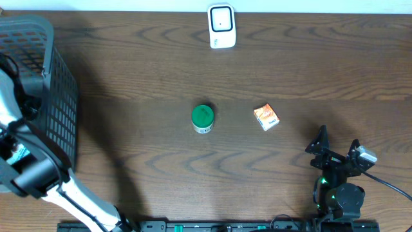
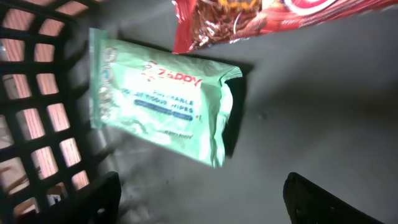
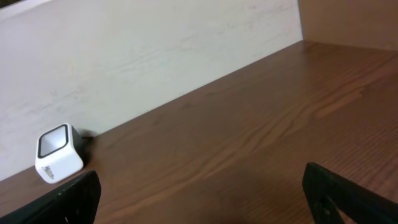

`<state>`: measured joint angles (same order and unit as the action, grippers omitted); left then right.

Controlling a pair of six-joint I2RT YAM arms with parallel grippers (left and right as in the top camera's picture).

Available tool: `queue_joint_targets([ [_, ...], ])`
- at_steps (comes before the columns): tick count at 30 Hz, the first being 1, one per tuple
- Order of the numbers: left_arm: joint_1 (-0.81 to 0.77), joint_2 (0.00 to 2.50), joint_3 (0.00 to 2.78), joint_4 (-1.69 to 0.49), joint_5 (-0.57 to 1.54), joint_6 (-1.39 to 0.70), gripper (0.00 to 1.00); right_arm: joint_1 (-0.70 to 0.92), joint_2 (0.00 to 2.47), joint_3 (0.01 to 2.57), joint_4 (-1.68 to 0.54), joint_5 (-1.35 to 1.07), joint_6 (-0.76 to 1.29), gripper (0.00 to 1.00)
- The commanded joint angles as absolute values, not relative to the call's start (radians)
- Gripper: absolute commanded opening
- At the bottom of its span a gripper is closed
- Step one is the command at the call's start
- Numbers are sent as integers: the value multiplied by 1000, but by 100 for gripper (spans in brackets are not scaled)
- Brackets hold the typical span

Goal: Scan the item barcode
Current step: 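Reach the left gripper into the basket and grasp the green wipes pack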

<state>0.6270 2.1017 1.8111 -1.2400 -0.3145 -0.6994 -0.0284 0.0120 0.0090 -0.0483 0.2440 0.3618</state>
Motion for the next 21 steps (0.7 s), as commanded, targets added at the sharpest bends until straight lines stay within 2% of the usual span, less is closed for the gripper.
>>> queue_joint_targets([
  [1,628,2145,1805,-1240,-406,-701,84,-20,7,6,-51,254,351,99],
  [17,628,2309,1804,-1244,-533,-649,85,-20,7,6,-51,254,351,99],
  [21,629,2317,1791,-1282,-654,-661,85,-20,7,6,-51,254,351,99],
])
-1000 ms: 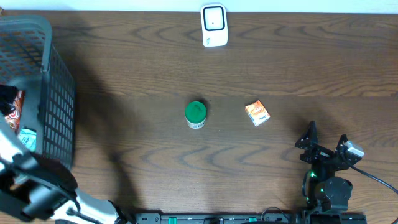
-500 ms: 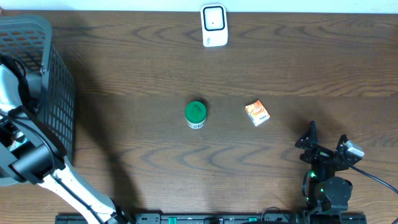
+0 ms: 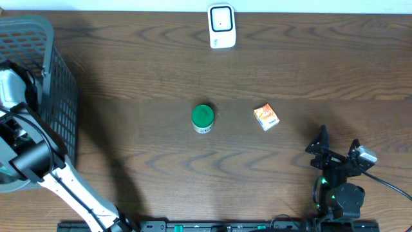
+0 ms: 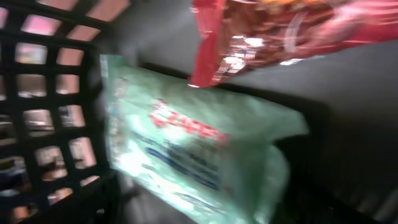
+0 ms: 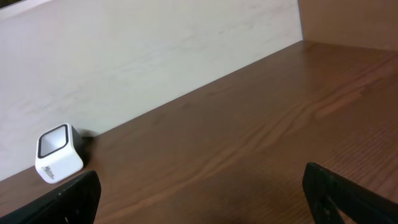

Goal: Scan the item barcode
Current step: 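Reach the left gripper into the basket and grasp the green wipes pack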

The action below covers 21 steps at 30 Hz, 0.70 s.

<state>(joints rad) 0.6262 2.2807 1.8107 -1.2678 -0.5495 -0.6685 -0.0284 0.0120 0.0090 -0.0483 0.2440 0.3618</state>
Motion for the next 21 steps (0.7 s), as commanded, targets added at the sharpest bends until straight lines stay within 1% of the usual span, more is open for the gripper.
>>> queue_joint_targets([
  [1,632,2317,1787,-1291,-667,-669,85,-20,7,6,-51,253,351,99],
  [5,652,2317,1747,-1313,-677,-671,84,-20,7,6,-51,254,351,99],
  [7,665,2317,1721,-1313,-678,-672,82,-20,7,6,-51,254,351,99],
  [8,673,2317,1709,-1316,-678,-683,78,-20,7,6,-51,254,351,99],
  [9,680,2317,1699,-1320,-679,-696,71,-20,7,6,-51,254,351,99],
  [10,688,2317,1691,-1323,-683,-709,62,-20,7,6,-51,254,351,99],
  [11,697,2317,1682,-1327,-690,-722,56,-20,7,6,-51,254,351,99],
  [12,705,2317,1672,-1327,-694,-728,55,-20,7,6,-51,254,351,99],
  [15,735,2317,1650,-1327,-693,-749,56,-20,7,6,-51,254,351,99],
  [16,744,2317,1646,-1327,-693,-759,61,-20,7,6,-51,254,351,99],
  [17,752,2317,1644,-1327,-693,-762,63,-20,7,6,-51,254,351,99],
  [19,765,2317,1645,-1327,-693,-762,62,-20,7,6,-51,254,351,99],
  [21,775,2317,1645,-1331,-693,-762,35,-20,7,6,-51,253,351,99],
])
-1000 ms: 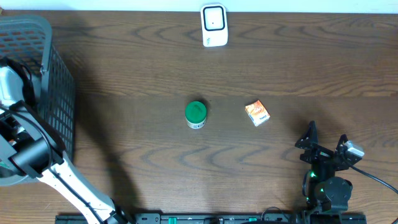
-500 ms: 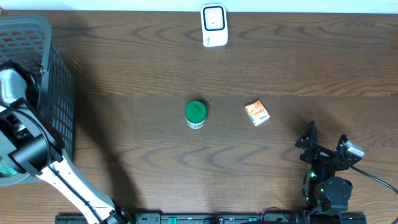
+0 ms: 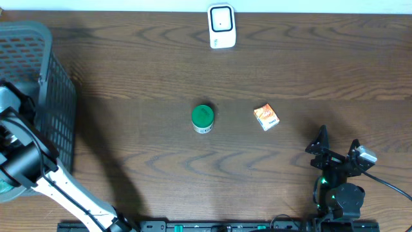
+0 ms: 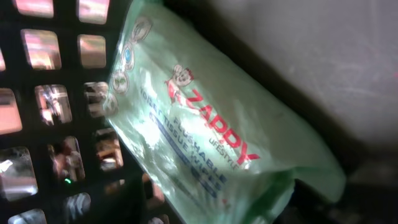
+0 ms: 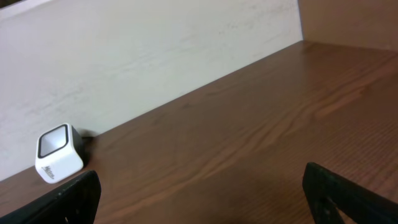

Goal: Scan the item barcode
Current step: 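Reach the left gripper into the basket and grasp the green wipes pack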

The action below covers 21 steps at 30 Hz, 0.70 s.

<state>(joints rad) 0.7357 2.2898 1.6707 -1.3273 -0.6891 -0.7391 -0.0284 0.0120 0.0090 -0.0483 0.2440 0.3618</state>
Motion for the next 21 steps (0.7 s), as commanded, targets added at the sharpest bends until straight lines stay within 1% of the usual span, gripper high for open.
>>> queue_joint_targets([
  [1,779,2317,1645,-1332,-693,-762,26,-20,7,6,-51,254,351,99],
  [2,781,2317,1645,-1332,-693,-762,19,-20,7,6,-51,254,351,99],
  [3,781,2317,1645,-1332,-693,-762,9,-20,7,6,-51,254,351,99],
  [4,781,2317,1645,-1332,-693,-762,8,-20,7,6,-51,254,351,99],
  [9,780,2317,1648,-1333,-693,-762,7,-20,7,6,-51,253,351,99],
  [13,762,2314,1702,-1367,-691,-762,7,-20,7,6,-51,254,351,99],
  [21,645,2210,1822,-1409,-685,-761,7,-20,7,6,-51,254,351,99],
])
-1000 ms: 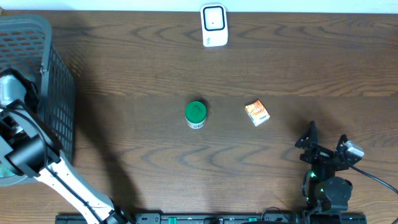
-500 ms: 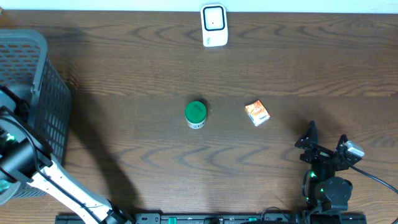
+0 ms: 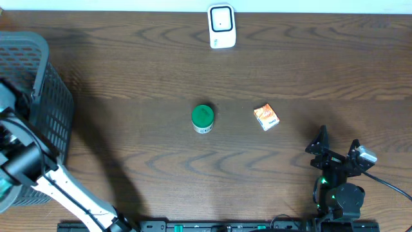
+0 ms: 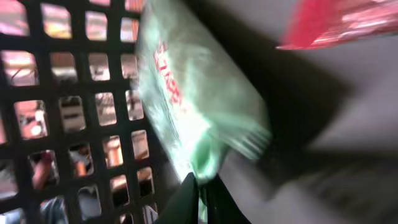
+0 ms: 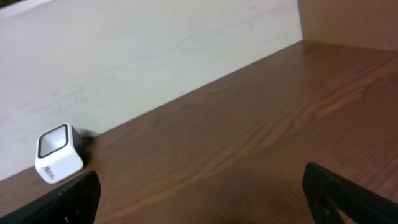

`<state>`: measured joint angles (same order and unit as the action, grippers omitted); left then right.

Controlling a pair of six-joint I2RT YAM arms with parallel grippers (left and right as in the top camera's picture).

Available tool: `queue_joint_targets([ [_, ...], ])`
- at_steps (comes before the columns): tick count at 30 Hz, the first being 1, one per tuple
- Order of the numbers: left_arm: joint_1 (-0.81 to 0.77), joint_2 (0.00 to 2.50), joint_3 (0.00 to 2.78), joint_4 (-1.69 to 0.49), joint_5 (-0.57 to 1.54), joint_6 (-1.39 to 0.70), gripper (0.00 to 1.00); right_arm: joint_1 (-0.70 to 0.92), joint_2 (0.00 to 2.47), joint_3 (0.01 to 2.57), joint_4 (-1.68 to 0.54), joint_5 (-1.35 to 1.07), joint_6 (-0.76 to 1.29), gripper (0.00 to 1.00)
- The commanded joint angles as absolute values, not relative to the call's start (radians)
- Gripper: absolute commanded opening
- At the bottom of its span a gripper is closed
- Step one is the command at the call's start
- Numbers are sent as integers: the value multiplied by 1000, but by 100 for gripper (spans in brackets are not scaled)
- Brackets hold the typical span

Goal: Scan the item barcode
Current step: 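Reach the left gripper into the basket and grasp the green wipes pack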

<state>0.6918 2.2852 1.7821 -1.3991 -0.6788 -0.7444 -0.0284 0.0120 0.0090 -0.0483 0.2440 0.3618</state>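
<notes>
Inside the grey basket lies a pale green wipes pack. My left gripper is shut on the pack's near edge, and green film shows between the dark fingertips. In the overhead view only the left arm shows, reaching into the basket. The white barcode scanner stands at the table's far edge, also seen as the scanner in the right wrist view. At the front right my right gripper rests open and holds nothing; its fingers frame bare table.
A red snack bag lies in the basket beside the pack. The basket's black lattice wall is close on the left. A green-lidded can and a small orange box stand mid-table. A pale wall backs the table.
The wipes pack filled the left wrist view with no fingers showing; now my left gripper's fingers are shut on its edge and the pack hangs tilted beside the lattice wall. The right arm is unchanged.
My left gripper hung open above the wipes pack and red bag in the basket. Then the pack was nearer, then it filled the view against the basket wall. Now the gripper is shut on its edge. The right gripper stayed open and still throughout.
</notes>
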Motion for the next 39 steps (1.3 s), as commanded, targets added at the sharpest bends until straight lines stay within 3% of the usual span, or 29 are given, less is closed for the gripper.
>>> queue_joint_targets([
  [1,628,2190,1829,-1407,-682,-761,7,-20,7,6,-51,254,351,99],
  [10,519,2024,1839,-1349,-635,-762,10,-20,7,6,-51,254,351,99],
  [12,522,2024,1838,-1354,-636,-762,59,-20,7,6,-51,254,351,99],
  [13,525,2026,1834,-1359,-636,-762,69,-20,7,6,-51,254,351,99],
  [14,530,2026,1830,-1364,-636,-762,73,-20,7,6,-51,254,351,99],
  [19,561,2025,1821,-1409,-603,-895,74,-20,7,6,-51,254,351,99],
  [29,639,2025,1818,-1410,-215,-1303,74,-20,7,6,-51,254,351,99],
  [39,650,2025,1739,-1457,-516,-1558,67,-20,7,6,-51,254,351,99],
])
